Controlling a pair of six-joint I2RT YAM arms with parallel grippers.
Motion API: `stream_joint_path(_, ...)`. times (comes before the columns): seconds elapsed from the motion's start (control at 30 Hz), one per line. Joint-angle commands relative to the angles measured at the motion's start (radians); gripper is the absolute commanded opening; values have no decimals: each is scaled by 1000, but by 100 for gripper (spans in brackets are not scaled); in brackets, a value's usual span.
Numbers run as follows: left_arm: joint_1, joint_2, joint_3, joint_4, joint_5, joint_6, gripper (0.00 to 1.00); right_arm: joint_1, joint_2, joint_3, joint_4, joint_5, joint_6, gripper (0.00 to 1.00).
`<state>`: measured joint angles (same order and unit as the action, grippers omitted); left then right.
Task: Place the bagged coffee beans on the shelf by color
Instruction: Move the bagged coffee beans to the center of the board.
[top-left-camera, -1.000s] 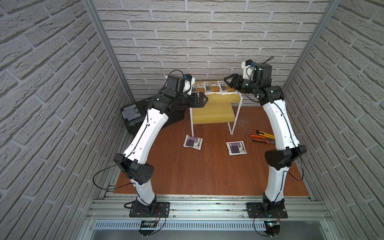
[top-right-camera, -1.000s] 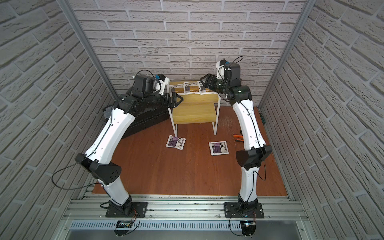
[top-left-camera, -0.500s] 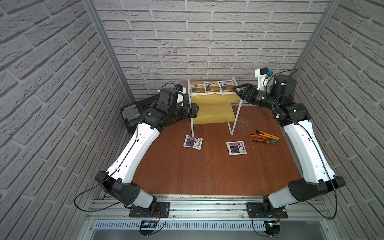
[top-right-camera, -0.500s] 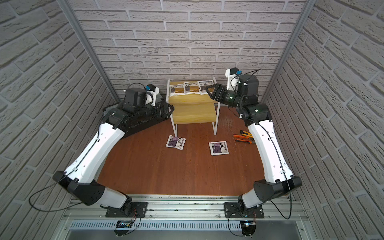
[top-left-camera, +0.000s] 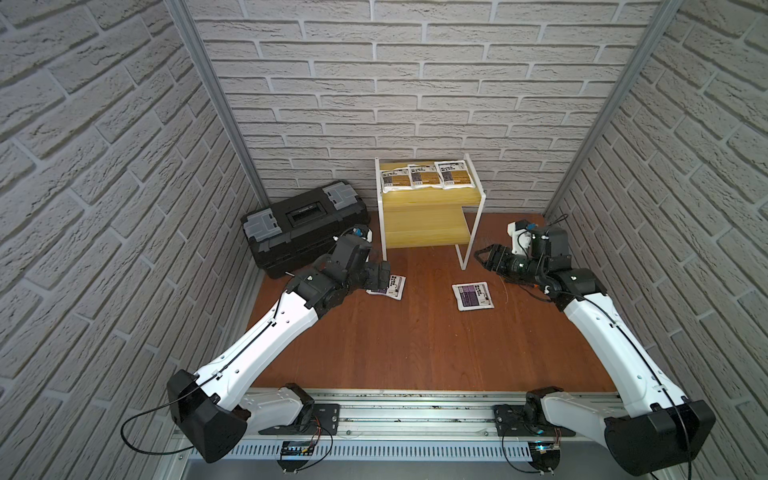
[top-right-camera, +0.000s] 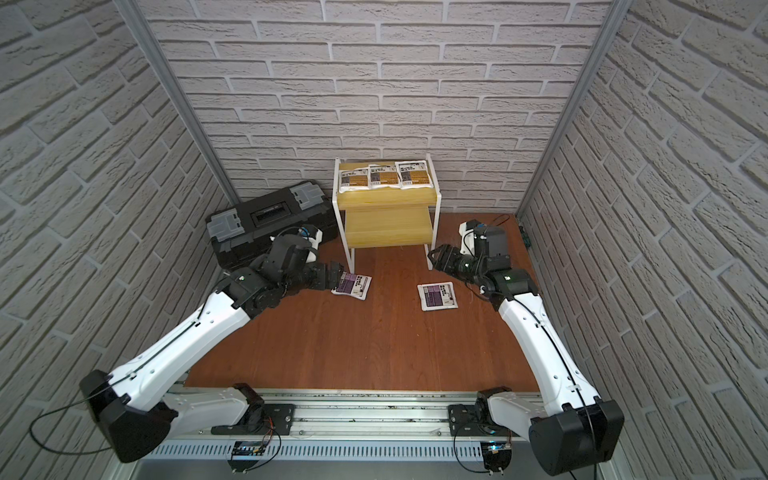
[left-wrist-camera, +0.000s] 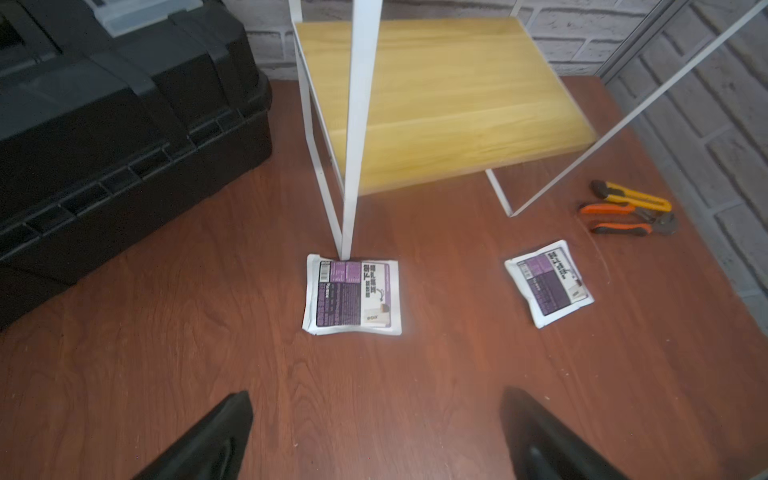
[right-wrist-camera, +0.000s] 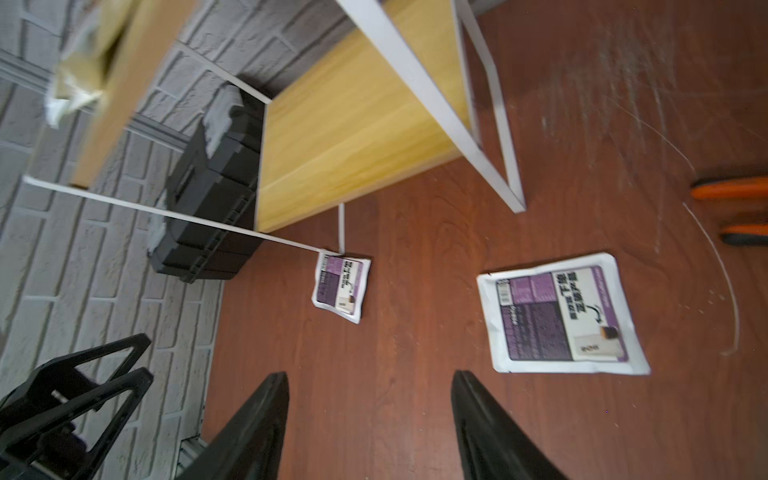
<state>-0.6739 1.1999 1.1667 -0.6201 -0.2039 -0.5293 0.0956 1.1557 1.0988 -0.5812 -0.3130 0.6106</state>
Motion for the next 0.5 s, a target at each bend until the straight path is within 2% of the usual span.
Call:
stream_joint_path(0.0, -48, -43, -79, 92, -103, -73, 99, -40, -16, -90, 17, 66, -25, 67)
stream_joint_path(0.2, -101, -49, -176, 117, -144, -159, 99, -104, 63, -204, 66, 120, -37, 67)
stream_joint_path(0.47, -110, -58, -224, 122, -154, -202, 98, -161, 254, -184, 98, 128, -35, 67)
